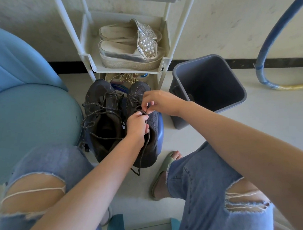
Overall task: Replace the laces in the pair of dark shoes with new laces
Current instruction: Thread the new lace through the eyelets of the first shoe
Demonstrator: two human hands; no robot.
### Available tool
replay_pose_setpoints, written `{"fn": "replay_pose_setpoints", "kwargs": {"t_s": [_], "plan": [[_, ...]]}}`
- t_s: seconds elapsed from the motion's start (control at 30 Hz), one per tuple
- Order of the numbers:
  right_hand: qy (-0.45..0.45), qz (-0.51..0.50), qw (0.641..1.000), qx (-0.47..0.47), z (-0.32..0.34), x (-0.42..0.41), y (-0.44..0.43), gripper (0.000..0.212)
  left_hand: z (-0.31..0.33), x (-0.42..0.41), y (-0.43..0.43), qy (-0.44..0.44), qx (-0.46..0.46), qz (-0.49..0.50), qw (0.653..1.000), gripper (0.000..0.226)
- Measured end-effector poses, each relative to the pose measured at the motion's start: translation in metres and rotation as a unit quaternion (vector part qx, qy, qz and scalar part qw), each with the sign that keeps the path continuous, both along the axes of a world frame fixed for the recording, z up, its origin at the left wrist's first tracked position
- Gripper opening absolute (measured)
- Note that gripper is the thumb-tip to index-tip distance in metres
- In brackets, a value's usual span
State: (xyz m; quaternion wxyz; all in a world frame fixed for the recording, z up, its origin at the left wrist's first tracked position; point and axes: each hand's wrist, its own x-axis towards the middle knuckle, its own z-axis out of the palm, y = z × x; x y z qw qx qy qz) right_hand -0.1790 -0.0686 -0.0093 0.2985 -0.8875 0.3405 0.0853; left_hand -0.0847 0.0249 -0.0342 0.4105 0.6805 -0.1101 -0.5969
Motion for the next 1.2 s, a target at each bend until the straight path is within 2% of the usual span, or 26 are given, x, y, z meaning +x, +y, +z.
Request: {"fn": "replay_pose_setpoints", "kwargs": {"t_s": [0.17,0.33,0.5,0.57,0.7,0.77,0.83,0.93,1.0,1.13,1.2], "plan": [[0.005,0.023,0.999,-0.034,-0.004,0.002,0.002,0.01,-0.001,0.0,0.005,-0.043,-0.043,0.01,0.998,0.028],[-0.004,0.018,0.999,-0.032,-0.001,-0.002,0.002,0.011,0.002,0.0,0.005,-0.049,-0.048,-0.019,0.997,0.011],[0.005,0.057,0.997,-0.057,-0.004,0.005,0.005,0.013,-0.002,0.002,0.003,-0.077,-0.032,-0.016,0.996,0.018],[0.005,0.074,0.995,-0.073,-0.004,0.004,0.006,0.014,-0.003,0.002,0.002,-0.067,-0.022,-0.023,0.997,0.02],[-0.044,0.094,0.99,-0.091,-0.003,0.006,0.011,0.014,-0.001,0.001,0.002,0.019,-0.005,-0.013,1.0,0.017],[-0.073,0.061,0.994,-0.058,-0.004,0.009,0.017,0.009,0.001,0.001,0.001,0.039,0.006,-0.004,0.999,0.013],[-0.118,-0.04,0.992,0.005,0.0,0.01,0.017,0.005,0.002,0.002,0.0,0.048,0.005,0.012,0.999,0.009],[-0.164,-0.154,0.969,0.102,0.011,0.012,0.017,0.007,0.0,0.002,0.001,0.038,-0.013,0.027,0.999,0.006],[-0.211,-0.171,0.951,0.148,0.02,0.02,0.023,0.007,-0.001,0.001,0.002,0.02,-0.029,0.019,0.999,0.005],[-0.296,-0.174,0.912,0.226,0.043,0.036,0.037,0.008,-0.006,0.001,0.003,-0.014,-0.039,-0.011,0.999,0.019],[-0.346,-0.161,0.879,0.286,0.057,0.042,0.04,0.008,-0.008,0.001,0.004,-0.026,-0.04,-0.027,0.999,0.025]]}}
